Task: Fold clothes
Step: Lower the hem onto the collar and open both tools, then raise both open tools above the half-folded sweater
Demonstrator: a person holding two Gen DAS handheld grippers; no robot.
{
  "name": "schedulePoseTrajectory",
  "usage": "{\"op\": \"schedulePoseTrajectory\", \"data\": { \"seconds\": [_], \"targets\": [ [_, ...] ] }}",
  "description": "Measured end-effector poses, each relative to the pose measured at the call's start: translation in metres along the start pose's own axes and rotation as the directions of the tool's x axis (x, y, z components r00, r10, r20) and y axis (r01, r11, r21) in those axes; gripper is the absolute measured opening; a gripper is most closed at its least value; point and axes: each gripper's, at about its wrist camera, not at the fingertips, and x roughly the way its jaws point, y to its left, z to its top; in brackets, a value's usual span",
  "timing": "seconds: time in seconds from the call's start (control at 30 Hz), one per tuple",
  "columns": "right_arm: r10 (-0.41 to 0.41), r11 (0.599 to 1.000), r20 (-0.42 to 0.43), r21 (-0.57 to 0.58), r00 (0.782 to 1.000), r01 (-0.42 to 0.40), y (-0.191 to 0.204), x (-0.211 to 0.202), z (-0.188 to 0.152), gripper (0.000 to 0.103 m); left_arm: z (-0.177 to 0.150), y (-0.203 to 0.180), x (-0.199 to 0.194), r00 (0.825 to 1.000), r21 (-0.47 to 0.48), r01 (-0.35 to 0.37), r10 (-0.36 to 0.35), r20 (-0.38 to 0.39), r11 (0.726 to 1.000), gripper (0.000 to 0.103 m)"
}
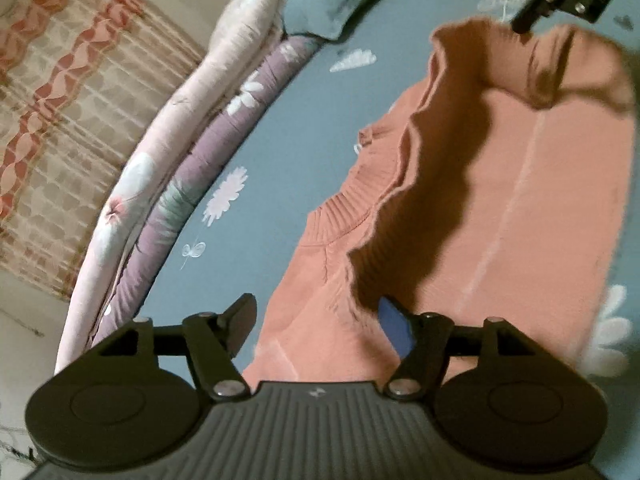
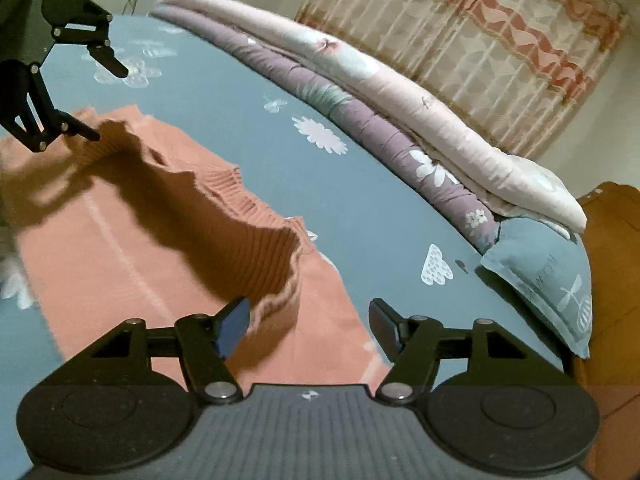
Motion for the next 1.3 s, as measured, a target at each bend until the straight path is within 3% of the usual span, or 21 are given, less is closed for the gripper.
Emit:
{"op": "schedulePoseTrajectory", "data": {
  "seconds": [0.13,0.23,0.4,0.57,0.67,0.77,0.9,1.03,1.17,1.3],
  "targets": [
    [0.060,0.997,-0.006,0.041,0.998,-0.060,0.009,-0.025,-0.020,0.071,-0.016,-0.009,-0.035,0.997,-0.070,0.072,-0.071,0.020,0.995,0.073],
    [0.151,0.987,-0.019,0.066,0.988,-0.150,0.021,-0.028,-0.032,0.071,-0.024,-0.023,-0.044,0.980,-0.107,0.198,-0.196,0.029,0.974,0.073],
    [0.240,0.968,-0.063,0.085,0.969,-0.234,0.036,-0.003,-0.037,0.071,-0.026,-0.050,-0.025,0.956,-0.088,0.291,-0.293,-0.004,0.953,0.073],
    [0.310,0.942,-0.101,0.166,0.945,-0.291,0.027,0.027,-0.036,0.071,-0.020,-0.040,0.007,0.939,-0.166,0.335,-0.343,-0.020,0.927,0.073],
    [0.328,0.927,-0.105,0.230,0.939,-0.298,0.009,0.041,-0.034,0.071,-0.017,-0.022,0.033,0.936,-0.220,0.334,-0.350,-0.039,0.917,0.073],
    [0.292,0.930,-0.086,0.258,0.953,-0.262,-0.011,0.050,-0.030,0.071,-0.014,-0.003,0.058,0.946,-0.285,0.292,-0.320,-0.058,0.913,0.073],
    [0.217,0.935,-0.064,0.300,0.974,-0.189,-0.036,0.055,-0.026,0.071,-0.012,0.029,0.084,0.960,-0.401,0.223,-0.272,-0.067,0.888,0.073],
    [0.137,0.939,-0.088,0.329,0.987,-0.101,-0.054,0.059,-0.028,0.071,-0.011,0.047,0.094,0.979,-0.445,0.110,-0.175,-0.107,0.889,0.073],
    [0.127,0.925,-0.050,0.366,0.991,-0.100,-0.059,0.046,-0.032,0.071,-0.007,0.055,0.089,0.984,-0.495,0.096,-0.156,-0.081,0.864,0.074],
    [0.156,0.927,0.005,0.344,0.988,-0.149,-0.042,0.031,-0.038,0.071,-0.003,0.030,0.069,0.977,-0.435,0.183,-0.212,-0.019,0.881,0.075]
  ]
}}
